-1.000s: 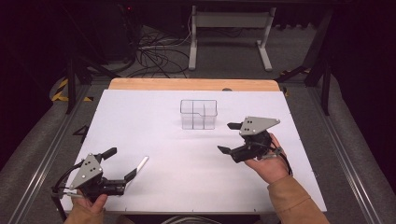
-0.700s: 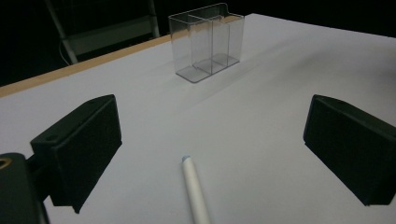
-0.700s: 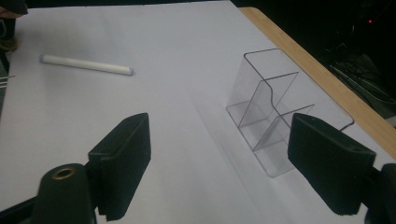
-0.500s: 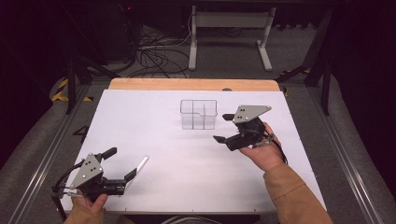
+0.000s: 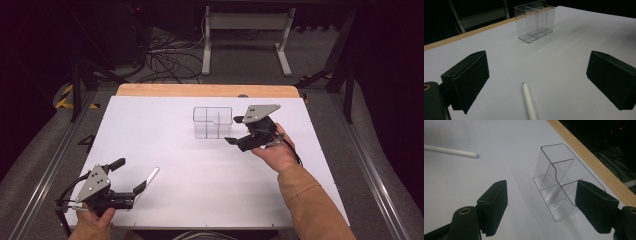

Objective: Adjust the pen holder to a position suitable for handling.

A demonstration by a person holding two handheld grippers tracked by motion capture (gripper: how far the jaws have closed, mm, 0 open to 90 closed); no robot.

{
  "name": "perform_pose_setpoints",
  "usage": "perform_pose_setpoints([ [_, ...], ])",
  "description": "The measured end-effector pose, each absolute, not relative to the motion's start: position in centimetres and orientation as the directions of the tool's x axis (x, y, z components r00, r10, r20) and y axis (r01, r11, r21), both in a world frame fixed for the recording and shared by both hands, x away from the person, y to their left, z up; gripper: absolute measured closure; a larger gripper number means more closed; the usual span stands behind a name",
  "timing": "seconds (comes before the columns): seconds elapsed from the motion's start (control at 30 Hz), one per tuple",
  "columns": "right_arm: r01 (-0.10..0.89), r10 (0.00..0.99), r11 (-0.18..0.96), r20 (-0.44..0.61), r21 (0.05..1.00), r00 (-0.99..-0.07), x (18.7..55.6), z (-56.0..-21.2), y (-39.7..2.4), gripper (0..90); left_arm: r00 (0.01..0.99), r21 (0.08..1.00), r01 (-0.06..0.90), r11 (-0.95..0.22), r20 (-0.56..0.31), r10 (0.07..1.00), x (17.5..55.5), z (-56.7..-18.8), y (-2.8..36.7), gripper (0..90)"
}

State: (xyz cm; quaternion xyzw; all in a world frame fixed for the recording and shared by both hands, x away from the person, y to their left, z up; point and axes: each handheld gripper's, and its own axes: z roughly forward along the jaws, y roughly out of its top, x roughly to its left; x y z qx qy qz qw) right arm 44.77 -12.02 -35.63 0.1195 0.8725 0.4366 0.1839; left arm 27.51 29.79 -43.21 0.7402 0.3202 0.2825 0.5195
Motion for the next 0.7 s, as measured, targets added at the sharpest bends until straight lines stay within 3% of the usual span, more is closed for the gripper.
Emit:
perform_pose_setpoints([
  [0.7,0.113,0.369,0.614,-0.158,0.781,-0.916,49.3,-37.2,-8.9,36.6,0.636,0.948,0.182,-0.261,0.089,0.767,27.6,-43.3,29.9,5.3],
])
